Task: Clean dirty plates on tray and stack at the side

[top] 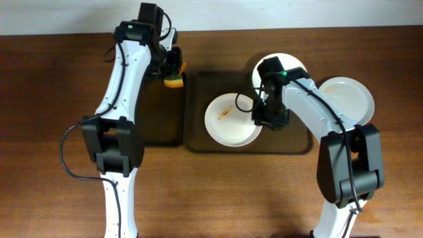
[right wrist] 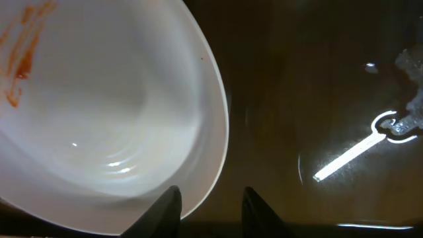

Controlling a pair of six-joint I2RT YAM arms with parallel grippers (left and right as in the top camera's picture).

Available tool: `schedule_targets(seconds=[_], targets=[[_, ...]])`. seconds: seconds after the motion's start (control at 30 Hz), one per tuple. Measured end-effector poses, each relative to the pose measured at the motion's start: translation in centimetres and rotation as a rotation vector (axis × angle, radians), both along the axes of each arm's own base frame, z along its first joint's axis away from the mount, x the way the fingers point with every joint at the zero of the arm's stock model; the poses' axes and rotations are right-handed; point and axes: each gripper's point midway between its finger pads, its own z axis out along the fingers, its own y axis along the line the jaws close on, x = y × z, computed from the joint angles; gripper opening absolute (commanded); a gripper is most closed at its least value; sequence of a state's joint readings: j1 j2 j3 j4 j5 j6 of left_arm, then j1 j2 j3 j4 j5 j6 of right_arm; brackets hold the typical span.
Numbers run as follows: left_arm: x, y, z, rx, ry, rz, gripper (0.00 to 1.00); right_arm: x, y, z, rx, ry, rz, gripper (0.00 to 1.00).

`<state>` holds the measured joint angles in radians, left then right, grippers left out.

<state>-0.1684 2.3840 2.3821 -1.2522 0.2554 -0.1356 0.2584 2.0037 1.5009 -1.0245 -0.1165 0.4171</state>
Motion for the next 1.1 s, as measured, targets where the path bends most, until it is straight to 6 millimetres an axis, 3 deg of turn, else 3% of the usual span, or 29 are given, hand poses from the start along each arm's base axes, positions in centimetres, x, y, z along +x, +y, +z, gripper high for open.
schedule_targets(seconds=[0.17,0.27,0.37,0.57,0.63,0.67,0.7,0.77,0.9,1.1], targets=[[0.0,0.0,0.0,0.000,0.000,-0.001,0.00,-0.6,-0.2,-2.4,-0.002,-0.006,-0.002,0.30],[0.0,0.0,0.0,0.000,-0.001,-0.001,0.00,-0.4,0.0,-3.4,0.010,-0.035,-0.001,0.16],[0.1,-0.1,0.0,-0.001,-0.006,-0.001,0.00,0.7,0.7,-3.6,0.025,-0.086,0.009,0.06],[0.2,-0.1,0.1,-0.001,-0.009,-0.001,0.00,3.0,3.8,-2.9,0.057,-0.233,0.173,0.04],[0.2,-0.1,0.1,-0.001,-0.009,-0.001,0.00,3.2,4.1,-2.8,0.056,-0.251,0.211,0.05],[0.2,-0.1,0.1,-0.001,-0.009,-0.001,0.00,3.2,4.1,-2.8,0.054,-0.254,0.226,0.10],[0.2,-0.1,0.1,-0.001,-0.009,-0.001,0.00,3.3,3.9,-2.9,0.044,-0.259,0.234,0.34],[0.1,-0.3,0.1,-0.001,-0.009,-0.005,0.00,3.4,3.6,-2.9,0.036,-0.262,0.250,0.52],[-0.2,-1.4,0.1,0.005,-0.015,-0.046,0.00,3.1,2.8,-2.9,0.087,-0.233,0.274,0.52],[-1.2,-4.4,0.0,0.024,-0.038,-0.178,0.00,1.5,3.8,-2.8,0.178,-0.161,0.226,0.35]])
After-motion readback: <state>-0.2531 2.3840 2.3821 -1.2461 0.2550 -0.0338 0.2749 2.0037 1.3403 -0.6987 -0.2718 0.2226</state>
